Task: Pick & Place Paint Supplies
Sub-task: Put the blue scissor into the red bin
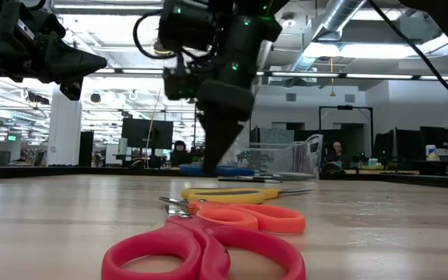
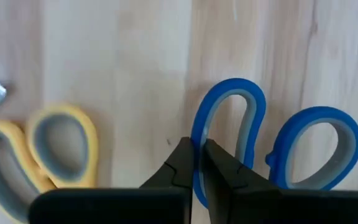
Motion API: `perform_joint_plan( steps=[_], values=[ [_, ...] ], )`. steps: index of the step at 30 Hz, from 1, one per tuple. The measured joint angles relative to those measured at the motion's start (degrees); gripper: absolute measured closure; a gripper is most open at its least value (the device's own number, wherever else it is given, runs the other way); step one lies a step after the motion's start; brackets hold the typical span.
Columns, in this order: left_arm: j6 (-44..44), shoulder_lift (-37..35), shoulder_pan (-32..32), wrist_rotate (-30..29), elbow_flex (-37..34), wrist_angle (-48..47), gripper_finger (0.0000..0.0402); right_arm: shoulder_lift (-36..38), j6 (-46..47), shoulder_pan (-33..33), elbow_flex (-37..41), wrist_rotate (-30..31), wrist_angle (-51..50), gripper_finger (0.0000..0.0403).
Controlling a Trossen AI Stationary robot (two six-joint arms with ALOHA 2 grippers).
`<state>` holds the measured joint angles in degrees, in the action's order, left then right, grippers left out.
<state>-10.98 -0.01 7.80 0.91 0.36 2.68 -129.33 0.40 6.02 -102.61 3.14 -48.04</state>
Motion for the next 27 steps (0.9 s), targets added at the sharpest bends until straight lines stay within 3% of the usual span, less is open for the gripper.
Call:
perform_joint_plan(
  steps=[27],
  values=[
    [0.00,0.00,-0.01,0.00,0.00,-0.11,0.0402,4.11,0.67,7.69,-0.07,1.54,-5.96,0.0397]
  ],
)
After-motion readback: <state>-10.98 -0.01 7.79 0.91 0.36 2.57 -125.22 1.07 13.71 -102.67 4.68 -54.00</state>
